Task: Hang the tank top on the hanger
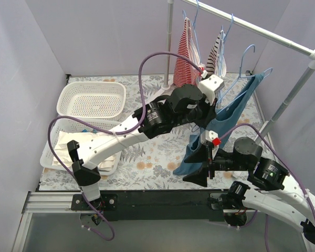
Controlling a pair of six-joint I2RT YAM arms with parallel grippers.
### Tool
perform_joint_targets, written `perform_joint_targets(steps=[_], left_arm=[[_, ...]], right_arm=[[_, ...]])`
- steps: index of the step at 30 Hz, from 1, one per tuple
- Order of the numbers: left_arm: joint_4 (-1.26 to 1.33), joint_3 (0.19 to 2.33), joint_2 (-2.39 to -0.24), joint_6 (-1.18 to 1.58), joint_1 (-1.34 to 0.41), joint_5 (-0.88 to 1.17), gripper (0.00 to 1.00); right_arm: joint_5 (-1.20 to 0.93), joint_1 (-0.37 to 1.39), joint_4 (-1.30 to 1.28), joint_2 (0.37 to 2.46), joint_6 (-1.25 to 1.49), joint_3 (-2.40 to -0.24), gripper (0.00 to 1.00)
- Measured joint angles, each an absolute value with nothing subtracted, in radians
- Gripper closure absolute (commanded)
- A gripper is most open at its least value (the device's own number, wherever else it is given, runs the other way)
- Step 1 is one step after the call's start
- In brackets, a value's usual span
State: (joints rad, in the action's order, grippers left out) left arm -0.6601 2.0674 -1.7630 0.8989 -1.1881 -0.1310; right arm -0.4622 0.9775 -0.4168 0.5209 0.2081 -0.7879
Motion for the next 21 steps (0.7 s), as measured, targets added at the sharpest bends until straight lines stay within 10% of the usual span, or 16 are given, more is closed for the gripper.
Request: perform_joint_targets(steps=[21], left_arm=[[-0.679,2.376,-1.984,0.987,-1.19,-0.16,1.0]], right_arm=[[-0.497,0.989,-0.316,0.608,0.219,-0.58,0.2]])
